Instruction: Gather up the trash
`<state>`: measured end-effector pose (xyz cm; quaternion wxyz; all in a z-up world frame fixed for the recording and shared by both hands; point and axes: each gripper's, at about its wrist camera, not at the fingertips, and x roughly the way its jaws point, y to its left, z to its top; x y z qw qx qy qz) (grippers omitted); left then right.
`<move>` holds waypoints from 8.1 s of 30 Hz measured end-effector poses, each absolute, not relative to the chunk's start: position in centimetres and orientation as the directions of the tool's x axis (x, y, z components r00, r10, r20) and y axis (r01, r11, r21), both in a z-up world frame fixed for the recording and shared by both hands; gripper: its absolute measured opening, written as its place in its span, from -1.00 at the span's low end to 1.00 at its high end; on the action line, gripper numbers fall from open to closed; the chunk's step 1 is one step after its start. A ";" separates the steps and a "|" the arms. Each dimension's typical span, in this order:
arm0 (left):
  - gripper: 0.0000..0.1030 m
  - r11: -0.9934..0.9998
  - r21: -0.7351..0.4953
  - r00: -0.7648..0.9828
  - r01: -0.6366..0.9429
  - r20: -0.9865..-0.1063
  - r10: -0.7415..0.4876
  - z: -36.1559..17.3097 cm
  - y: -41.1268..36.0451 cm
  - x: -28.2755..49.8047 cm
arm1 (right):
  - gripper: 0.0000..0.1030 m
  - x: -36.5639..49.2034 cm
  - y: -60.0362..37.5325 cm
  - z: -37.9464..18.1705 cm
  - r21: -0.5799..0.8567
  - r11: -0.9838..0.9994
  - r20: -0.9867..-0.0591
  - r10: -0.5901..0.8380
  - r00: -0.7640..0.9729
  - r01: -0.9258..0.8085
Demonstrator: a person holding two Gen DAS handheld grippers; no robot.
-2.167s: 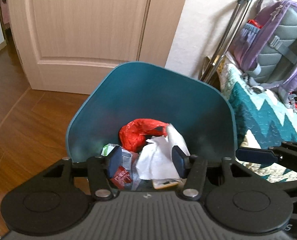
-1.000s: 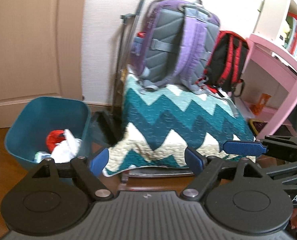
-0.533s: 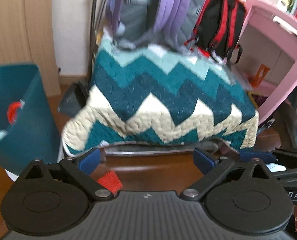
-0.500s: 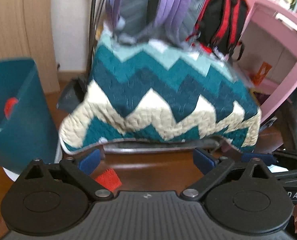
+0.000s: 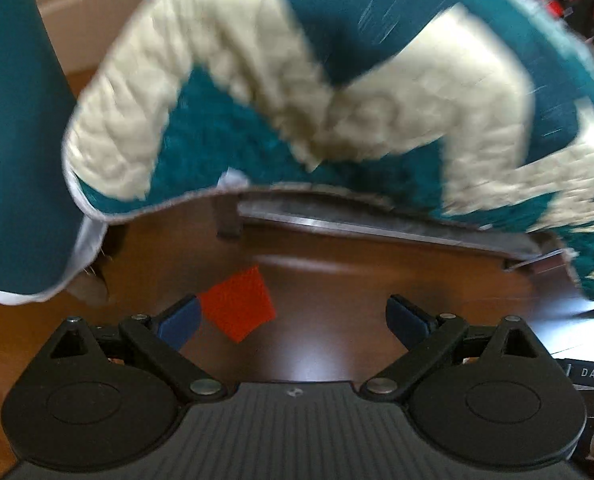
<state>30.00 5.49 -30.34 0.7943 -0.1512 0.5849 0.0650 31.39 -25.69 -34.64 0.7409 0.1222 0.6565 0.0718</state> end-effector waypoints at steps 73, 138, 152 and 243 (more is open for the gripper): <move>-0.61 0.855 -0.315 0.430 -0.412 -0.894 -0.123 -22.7 8.1 23.1 | -0.24 26.3 -16.1 -21.3 0.372 0.886 -0.836 0.450 0.314 -0.277; -0.60 0.882 -0.208 0.563 -0.422 -0.823 0.076 -13.9 36.8 21.9 | -0.20 27.9 22.8 -11.2 0.077 0.627 -0.760 0.540 0.362 -0.775; -0.53 0.883 -0.200 0.507 -0.426 -0.861 0.050 -17.0 36.5 23.5 | 0.02 27.6 22.9 -12.1 0.030 0.646 -0.778 0.494 0.388 -0.763; 0.97 0.931 -0.190 0.851 -0.311 -0.492 0.184 6.0 16.5 0.0 | 0.24 9.1 -3.5 5.8 0.209 0.605 -0.392 0.772 0.501 -0.768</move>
